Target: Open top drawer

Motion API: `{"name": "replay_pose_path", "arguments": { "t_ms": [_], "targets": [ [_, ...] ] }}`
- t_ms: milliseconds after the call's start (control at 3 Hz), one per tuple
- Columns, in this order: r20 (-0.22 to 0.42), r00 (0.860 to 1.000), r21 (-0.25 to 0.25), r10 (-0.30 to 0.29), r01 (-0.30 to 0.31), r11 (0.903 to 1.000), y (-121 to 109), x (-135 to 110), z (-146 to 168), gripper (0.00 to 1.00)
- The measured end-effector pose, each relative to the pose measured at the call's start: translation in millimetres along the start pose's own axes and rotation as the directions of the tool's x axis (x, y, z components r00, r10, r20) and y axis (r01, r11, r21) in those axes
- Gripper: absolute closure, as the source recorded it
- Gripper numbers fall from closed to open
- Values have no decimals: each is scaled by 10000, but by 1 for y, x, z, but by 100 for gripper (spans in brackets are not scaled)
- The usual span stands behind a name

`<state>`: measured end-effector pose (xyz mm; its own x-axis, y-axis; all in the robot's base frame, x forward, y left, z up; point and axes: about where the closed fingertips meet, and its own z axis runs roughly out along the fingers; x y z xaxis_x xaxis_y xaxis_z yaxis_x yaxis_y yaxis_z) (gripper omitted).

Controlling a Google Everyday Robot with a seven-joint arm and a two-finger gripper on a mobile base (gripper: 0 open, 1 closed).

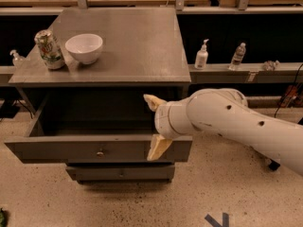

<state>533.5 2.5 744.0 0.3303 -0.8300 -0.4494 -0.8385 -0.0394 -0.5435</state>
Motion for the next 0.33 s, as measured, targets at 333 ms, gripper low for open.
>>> {"name": "replay_pose_path", "arguments": {
  "t_ms": [333],
  "targets": [
    [23,10000,55,68,-68,10000,-3,0,-1,0]
  ]
}}
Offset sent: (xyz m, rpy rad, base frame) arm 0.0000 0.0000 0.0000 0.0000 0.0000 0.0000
